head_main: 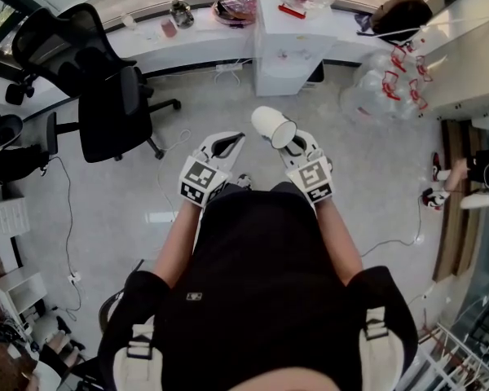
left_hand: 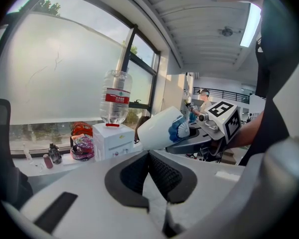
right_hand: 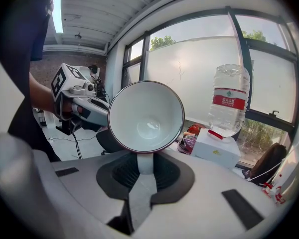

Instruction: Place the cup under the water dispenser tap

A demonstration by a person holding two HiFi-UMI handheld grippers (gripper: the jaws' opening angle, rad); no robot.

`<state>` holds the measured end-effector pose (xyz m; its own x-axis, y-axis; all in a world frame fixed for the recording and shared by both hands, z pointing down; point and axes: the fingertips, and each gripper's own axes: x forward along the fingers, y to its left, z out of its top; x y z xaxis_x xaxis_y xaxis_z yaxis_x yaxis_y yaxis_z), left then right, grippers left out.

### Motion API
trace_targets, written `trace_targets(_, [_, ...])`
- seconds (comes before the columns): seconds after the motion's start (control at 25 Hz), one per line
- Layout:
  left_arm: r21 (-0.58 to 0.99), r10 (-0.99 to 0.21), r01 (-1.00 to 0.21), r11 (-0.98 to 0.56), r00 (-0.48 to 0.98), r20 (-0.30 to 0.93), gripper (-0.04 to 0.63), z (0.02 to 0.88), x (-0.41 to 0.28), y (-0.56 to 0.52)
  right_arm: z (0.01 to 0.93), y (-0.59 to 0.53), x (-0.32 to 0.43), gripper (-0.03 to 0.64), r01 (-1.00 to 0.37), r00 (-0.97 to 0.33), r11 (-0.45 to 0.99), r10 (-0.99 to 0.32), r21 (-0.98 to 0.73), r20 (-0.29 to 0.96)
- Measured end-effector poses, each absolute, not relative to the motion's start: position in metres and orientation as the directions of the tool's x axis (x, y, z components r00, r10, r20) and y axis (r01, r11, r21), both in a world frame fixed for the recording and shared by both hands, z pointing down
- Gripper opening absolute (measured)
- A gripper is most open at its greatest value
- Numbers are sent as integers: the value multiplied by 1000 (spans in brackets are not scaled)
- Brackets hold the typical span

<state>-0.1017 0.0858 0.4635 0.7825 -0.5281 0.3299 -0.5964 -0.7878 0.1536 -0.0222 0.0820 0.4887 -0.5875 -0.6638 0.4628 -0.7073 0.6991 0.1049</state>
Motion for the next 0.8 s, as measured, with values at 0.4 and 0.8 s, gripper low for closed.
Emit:
trace_targets(0.4, [163,-534,-605,-779,777,333,-5,469,-113,88,490,85,-21,40,-717,-569,688,-670,112,477])
trace_targets(0.8, [179,-502,-579,-795,795,341,-5,473,-104,89,496,83,-12,40,-724,-555,679,-676,118,485])
